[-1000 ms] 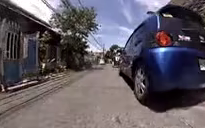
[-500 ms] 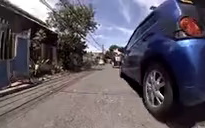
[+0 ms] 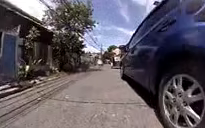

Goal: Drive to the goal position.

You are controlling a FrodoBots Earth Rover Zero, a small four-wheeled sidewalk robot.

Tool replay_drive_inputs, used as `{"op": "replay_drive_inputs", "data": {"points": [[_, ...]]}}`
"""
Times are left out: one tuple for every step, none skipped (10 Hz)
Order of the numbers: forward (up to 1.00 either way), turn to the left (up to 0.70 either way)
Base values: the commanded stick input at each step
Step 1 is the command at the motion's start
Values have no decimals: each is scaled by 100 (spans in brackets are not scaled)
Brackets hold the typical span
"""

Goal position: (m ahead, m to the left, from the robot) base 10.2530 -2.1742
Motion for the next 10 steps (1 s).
{"op": "replay_drive_inputs", "data": {"points": [[85,0],[85,0],[85,0],[85,0],[85,0],[85,0],[85,0],[85,0],[85,0],[85,0]]}}
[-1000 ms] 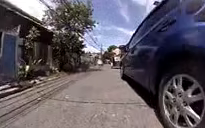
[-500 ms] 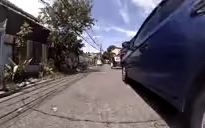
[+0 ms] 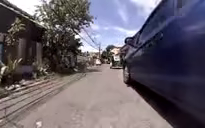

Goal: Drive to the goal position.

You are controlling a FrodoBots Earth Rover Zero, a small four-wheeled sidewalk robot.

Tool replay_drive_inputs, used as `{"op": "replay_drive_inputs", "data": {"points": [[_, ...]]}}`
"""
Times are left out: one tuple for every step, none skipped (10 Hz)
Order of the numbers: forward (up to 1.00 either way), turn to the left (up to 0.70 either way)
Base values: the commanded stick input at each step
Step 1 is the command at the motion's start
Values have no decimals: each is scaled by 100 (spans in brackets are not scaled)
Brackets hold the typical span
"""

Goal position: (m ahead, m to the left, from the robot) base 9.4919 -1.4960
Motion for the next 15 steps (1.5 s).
{"op": "replay_drive_inputs", "data": {"points": [[85,0],[85,0],[85,0],[85,0],[85,0],[85,0],[85,0],[85,0],[85,0],[85,0],[85,0],[85,0],[85,0],[85,0],[85,0]]}}
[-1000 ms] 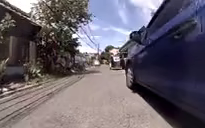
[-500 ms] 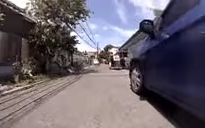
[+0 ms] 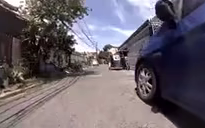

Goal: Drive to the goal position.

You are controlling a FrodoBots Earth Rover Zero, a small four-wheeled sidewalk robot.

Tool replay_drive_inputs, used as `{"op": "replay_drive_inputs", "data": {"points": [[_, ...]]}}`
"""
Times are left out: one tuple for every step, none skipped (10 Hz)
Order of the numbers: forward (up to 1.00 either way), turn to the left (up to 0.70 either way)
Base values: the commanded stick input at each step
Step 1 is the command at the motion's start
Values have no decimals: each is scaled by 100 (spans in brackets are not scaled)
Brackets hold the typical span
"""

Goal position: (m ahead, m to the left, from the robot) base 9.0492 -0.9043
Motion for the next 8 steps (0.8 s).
{"op": "replay_drive_inputs", "data": {"points": [[85,0],[85,0],[85,0],[85,0],[85,0],[85,0],[85,0],[85,0]]}}
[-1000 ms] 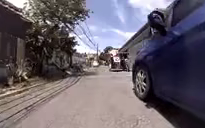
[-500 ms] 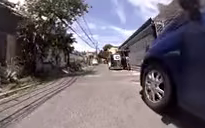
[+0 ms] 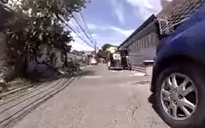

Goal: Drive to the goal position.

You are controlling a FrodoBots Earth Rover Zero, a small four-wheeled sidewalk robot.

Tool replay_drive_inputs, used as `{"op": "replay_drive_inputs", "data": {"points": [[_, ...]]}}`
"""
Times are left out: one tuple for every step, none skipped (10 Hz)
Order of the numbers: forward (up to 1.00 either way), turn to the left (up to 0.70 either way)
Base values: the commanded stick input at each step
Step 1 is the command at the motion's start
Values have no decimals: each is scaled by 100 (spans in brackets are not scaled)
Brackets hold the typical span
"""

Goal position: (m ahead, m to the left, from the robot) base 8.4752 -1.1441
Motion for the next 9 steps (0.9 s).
{"op": "replay_drive_inputs", "data": {"points": [[85,0],[85,0],[85,0],[85,0],[85,0],[85,0],[85,0],[85,0],[85,0]]}}
